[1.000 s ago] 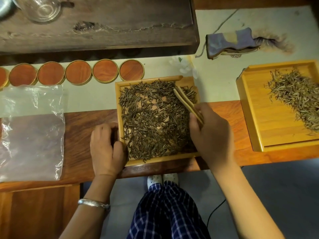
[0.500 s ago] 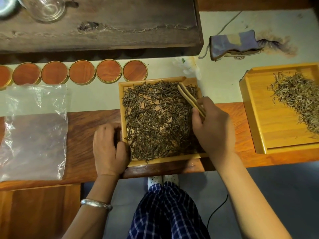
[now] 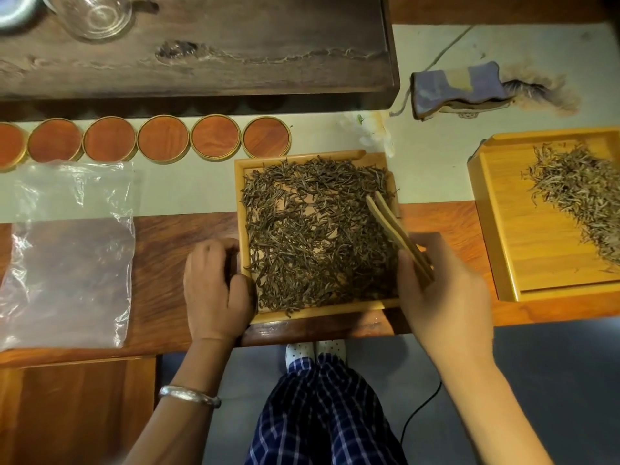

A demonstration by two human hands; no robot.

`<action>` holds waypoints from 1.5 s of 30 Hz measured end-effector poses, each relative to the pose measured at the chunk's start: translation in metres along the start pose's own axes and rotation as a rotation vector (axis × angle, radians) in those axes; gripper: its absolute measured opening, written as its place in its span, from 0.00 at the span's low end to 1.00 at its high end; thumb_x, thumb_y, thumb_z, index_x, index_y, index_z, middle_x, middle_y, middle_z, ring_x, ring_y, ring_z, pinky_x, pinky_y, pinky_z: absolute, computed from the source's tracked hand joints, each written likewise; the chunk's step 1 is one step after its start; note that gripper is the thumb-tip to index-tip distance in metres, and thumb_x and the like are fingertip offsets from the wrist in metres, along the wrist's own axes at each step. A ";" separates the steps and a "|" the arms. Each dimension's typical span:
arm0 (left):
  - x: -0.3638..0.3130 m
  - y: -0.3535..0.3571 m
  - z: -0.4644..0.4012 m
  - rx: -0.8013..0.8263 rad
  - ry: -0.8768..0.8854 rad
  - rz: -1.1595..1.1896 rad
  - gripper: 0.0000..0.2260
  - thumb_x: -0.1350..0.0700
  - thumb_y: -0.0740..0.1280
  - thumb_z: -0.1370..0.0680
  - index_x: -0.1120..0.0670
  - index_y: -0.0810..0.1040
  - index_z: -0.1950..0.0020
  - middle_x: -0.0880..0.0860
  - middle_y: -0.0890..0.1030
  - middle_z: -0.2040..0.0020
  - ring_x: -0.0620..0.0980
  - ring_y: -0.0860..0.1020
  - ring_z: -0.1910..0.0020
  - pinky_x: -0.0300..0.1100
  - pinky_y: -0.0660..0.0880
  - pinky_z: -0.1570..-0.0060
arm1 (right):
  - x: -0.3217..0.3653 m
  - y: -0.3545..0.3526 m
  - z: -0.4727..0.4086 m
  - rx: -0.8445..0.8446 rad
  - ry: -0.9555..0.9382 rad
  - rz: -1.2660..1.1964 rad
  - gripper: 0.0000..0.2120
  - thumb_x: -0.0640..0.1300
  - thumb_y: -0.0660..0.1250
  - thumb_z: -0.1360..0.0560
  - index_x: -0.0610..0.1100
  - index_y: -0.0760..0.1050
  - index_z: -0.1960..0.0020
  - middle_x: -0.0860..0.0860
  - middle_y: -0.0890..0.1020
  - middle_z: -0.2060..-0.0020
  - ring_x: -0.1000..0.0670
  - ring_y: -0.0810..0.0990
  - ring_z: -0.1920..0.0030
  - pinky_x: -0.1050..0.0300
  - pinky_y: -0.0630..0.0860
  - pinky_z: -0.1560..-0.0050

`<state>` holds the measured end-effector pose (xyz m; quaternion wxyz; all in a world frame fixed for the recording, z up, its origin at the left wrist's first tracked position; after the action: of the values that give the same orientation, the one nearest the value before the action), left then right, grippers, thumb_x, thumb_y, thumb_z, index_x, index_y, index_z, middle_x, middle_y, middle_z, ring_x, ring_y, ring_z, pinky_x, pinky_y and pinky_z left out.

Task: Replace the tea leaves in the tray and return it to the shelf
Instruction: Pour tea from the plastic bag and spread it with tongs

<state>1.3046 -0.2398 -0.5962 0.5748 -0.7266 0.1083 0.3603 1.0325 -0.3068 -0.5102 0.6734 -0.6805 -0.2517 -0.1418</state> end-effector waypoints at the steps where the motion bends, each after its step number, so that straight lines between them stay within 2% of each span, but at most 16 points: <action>1: -0.001 0.000 0.000 0.000 0.004 0.001 0.08 0.56 0.54 0.33 0.49 0.62 0.55 0.51 0.66 0.59 0.49 0.62 0.60 0.41 0.56 0.59 | -0.004 -0.002 0.009 0.015 0.019 -0.006 0.05 0.42 0.65 0.24 0.46 0.74 0.48 0.55 0.73 0.73 0.55 0.68 0.78 0.61 0.62 0.80; 2: -0.002 0.000 0.000 -0.002 0.007 0.002 0.07 0.57 0.54 0.33 0.49 0.61 0.56 0.51 0.66 0.59 0.49 0.62 0.60 0.40 0.56 0.60 | -0.007 -0.002 0.017 0.037 0.038 -0.004 0.06 0.42 0.66 0.24 0.46 0.74 0.48 0.57 0.71 0.73 0.58 0.66 0.79 0.64 0.59 0.80; 4: -0.001 0.000 0.000 -0.010 0.006 -0.001 0.07 0.57 0.54 0.33 0.50 0.62 0.56 0.51 0.66 0.60 0.48 0.62 0.60 0.40 0.56 0.60 | -0.005 0.008 0.027 0.090 0.058 -0.001 0.06 0.41 0.66 0.25 0.47 0.74 0.48 0.57 0.71 0.72 0.54 0.69 0.79 0.67 0.58 0.79; 7: 0.002 0.000 0.001 -0.005 -0.013 -0.010 0.08 0.56 0.54 0.33 0.53 0.67 0.56 0.51 0.67 0.58 0.49 0.63 0.59 0.42 0.57 0.59 | 0.008 0.029 0.024 0.100 0.045 -0.034 0.03 0.42 0.65 0.23 0.46 0.75 0.50 0.53 0.76 0.71 0.49 0.75 0.76 0.62 0.64 0.81; 12: -0.001 -0.002 0.001 -0.012 -0.021 -0.013 0.11 0.55 0.54 0.32 0.57 0.70 0.54 0.50 0.66 0.57 0.47 0.62 0.58 0.41 0.56 0.60 | 0.014 0.025 0.018 -0.002 0.013 -0.073 0.04 0.42 0.65 0.23 0.46 0.76 0.49 0.53 0.78 0.69 0.52 0.75 0.74 0.59 0.71 0.79; 14: -0.001 -0.002 0.001 -0.008 -0.022 -0.014 0.12 0.55 0.54 0.33 0.59 0.71 0.54 0.51 0.67 0.57 0.48 0.63 0.58 0.40 0.56 0.59 | 0.012 0.024 0.027 0.022 -0.014 -0.077 0.04 0.41 0.66 0.23 0.46 0.76 0.49 0.53 0.77 0.69 0.53 0.74 0.75 0.58 0.71 0.80; 16: -0.001 -0.002 0.001 -0.006 -0.026 -0.021 0.13 0.55 0.54 0.33 0.60 0.71 0.54 0.52 0.67 0.57 0.49 0.64 0.58 0.40 0.56 0.59 | 0.008 0.030 0.036 0.064 -0.020 -0.060 0.06 0.41 0.66 0.24 0.45 0.77 0.47 0.50 0.79 0.67 0.50 0.76 0.75 0.53 0.73 0.80; 18: -0.001 -0.002 0.001 -0.003 -0.035 -0.027 0.12 0.55 0.54 0.33 0.59 0.71 0.55 0.52 0.67 0.57 0.50 0.64 0.58 0.42 0.57 0.59 | 0.004 0.035 0.040 0.087 -0.007 -0.046 0.08 0.40 0.66 0.24 0.44 0.77 0.45 0.48 0.80 0.66 0.47 0.77 0.74 0.50 0.74 0.80; 23: 0.000 -0.002 0.001 -0.002 -0.035 -0.018 0.09 0.54 0.54 0.32 0.55 0.68 0.55 0.52 0.67 0.57 0.50 0.64 0.58 0.42 0.57 0.59 | 0.004 0.033 0.041 0.081 -0.002 -0.063 0.08 0.41 0.66 0.24 0.45 0.77 0.45 0.50 0.80 0.66 0.49 0.76 0.74 0.52 0.73 0.81; 30: -0.002 -0.003 0.000 -0.011 -0.037 -0.012 0.08 0.54 0.54 0.33 0.54 0.66 0.57 0.53 0.67 0.58 0.50 0.64 0.58 0.41 0.56 0.59 | 0.016 0.044 0.030 0.095 -0.022 -0.026 0.09 0.43 0.63 0.22 0.43 0.78 0.44 0.48 0.83 0.61 0.45 0.81 0.67 0.50 0.77 0.75; 34: -0.004 -0.003 0.001 -0.022 -0.026 -0.004 0.10 0.55 0.54 0.33 0.56 0.68 0.56 0.53 0.67 0.58 0.49 0.63 0.58 0.40 0.56 0.59 | 0.002 0.029 0.041 0.070 0.007 -0.038 0.07 0.43 0.64 0.23 0.46 0.77 0.46 0.51 0.82 0.64 0.48 0.79 0.71 0.56 0.74 0.78; 37: -0.004 -0.003 0.001 -0.023 -0.022 0.002 0.08 0.55 0.54 0.33 0.55 0.66 0.57 0.53 0.67 0.58 0.49 0.63 0.58 0.40 0.56 0.59 | -0.018 0.013 0.054 0.055 0.087 -0.016 0.06 0.45 0.64 0.23 0.49 0.74 0.46 0.54 0.80 0.67 0.49 0.77 0.75 0.66 0.60 0.80; 39: -0.003 -0.003 0.001 -0.026 -0.023 -0.002 0.08 0.55 0.54 0.33 0.55 0.66 0.57 0.53 0.67 0.58 0.50 0.64 0.58 0.40 0.56 0.59 | -0.025 0.007 0.060 0.063 0.108 0.039 0.06 0.45 0.63 0.24 0.49 0.73 0.47 0.55 0.75 0.70 0.46 0.76 0.76 0.67 0.55 0.79; 41: -0.002 -0.003 0.002 -0.033 -0.028 -0.015 0.09 0.55 0.53 0.33 0.56 0.66 0.58 0.53 0.67 0.58 0.51 0.64 0.58 0.41 0.57 0.58 | -0.028 0.004 0.065 0.077 0.131 0.062 0.06 0.43 0.66 0.25 0.47 0.73 0.48 0.58 0.68 0.71 0.44 0.75 0.77 0.65 0.55 0.78; 45: 0.000 -0.003 0.002 -0.038 -0.021 -0.035 0.11 0.55 0.53 0.33 0.59 0.68 0.57 0.54 0.67 0.57 0.51 0.64 0.57 0.42 0.58 0.58 | -0.031 -0.002 0.073 0.097 0.154 0.055 0.08 0.39 0.68 0.27 0.45 0.74 0.48 0.59 0.65 0.70 0.46 0.72 0.79 0.68 0.54 0.78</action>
<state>1.3051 -0.2373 -0.5942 0.5682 -0.7355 0.0823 0.3599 0.9953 -0.2398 -0.5291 0.7266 -0.6408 -0.1867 -0.1628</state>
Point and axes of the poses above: each hand's wrist, its own z-axis away from the middle knuckle, its own y-axis out of the palm, x = y × z, the point moved 9 cm from there along -z, towards the middle knuckle
